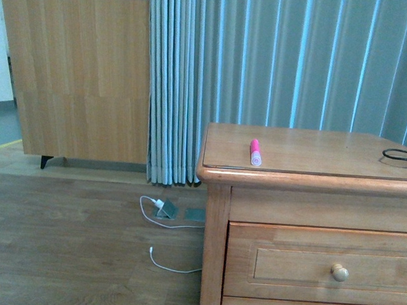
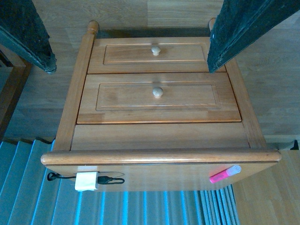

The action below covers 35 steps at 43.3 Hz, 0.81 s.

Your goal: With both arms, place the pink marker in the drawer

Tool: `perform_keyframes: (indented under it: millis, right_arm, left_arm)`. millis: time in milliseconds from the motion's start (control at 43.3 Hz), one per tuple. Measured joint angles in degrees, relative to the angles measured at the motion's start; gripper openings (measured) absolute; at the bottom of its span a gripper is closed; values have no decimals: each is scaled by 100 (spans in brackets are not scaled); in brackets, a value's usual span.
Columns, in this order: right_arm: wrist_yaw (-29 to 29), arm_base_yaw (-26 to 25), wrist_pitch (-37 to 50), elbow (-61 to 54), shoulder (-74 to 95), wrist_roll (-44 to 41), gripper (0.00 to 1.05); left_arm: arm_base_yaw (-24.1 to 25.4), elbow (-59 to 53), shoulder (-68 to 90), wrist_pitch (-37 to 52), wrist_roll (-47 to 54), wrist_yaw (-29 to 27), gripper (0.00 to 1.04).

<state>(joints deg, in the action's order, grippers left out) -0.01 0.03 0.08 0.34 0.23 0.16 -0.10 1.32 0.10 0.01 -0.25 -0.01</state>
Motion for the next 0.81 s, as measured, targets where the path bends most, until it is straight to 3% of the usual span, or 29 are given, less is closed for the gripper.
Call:
perform_keyframes:
  millis: [300,462,647,809]
  right_arm:
    - [-105,-37,-216,13,133,214,96]
    - [-398,-393,313,179,1025,673,96]
    - [-398,-214,1515,280,2546,708,96]
    - [-306,63,3541,776,5543,610,96]
  left_arm:
    - [0,0,0,0,0,0,99]
    - [0,0,0,0,0,0,99]
    - [0,0,0,0,0,0,99]
    - [0,0,0,0,0,0,99]
